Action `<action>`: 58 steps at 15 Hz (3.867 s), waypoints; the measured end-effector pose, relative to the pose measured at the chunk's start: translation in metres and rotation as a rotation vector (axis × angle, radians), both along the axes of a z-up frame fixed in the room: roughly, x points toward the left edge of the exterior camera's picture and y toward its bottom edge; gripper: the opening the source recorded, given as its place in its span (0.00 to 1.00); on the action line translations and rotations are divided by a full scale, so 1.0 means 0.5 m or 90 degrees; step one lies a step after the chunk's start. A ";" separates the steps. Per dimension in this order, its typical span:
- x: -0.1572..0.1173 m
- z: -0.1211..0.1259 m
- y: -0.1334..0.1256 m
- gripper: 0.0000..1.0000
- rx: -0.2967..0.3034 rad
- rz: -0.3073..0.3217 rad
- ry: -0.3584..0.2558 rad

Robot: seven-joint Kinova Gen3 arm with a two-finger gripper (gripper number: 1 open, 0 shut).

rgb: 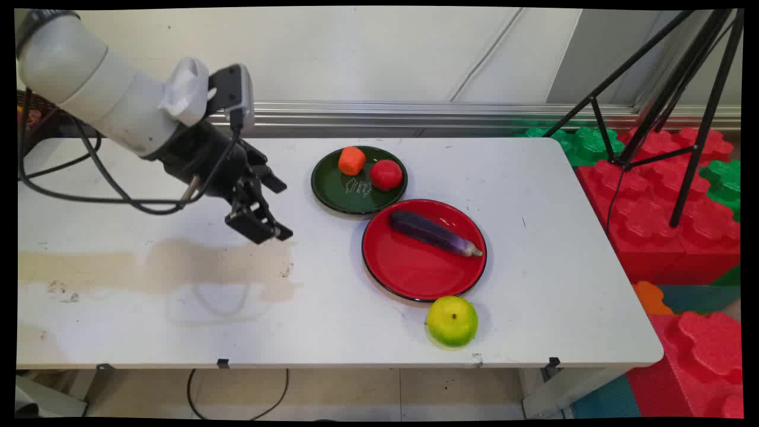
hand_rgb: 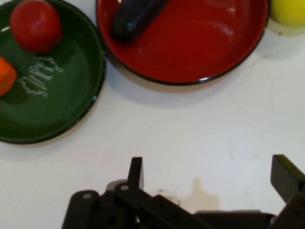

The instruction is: Pick up the mandarin from the green plate, then place the picked object on the red plate

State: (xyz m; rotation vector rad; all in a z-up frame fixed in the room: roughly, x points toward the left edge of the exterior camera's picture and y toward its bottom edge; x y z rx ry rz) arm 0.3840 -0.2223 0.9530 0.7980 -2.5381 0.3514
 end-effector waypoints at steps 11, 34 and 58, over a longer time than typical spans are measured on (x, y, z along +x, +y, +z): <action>-0.026 0.078 -0.095 1.00 -0.017 0.148 -0.014; -0.111 -0.083 -0.448 1.00 0.019 0.344 -0.111; -0.131 -0.294 -0.601 0.00 0.026 0.446 -0.100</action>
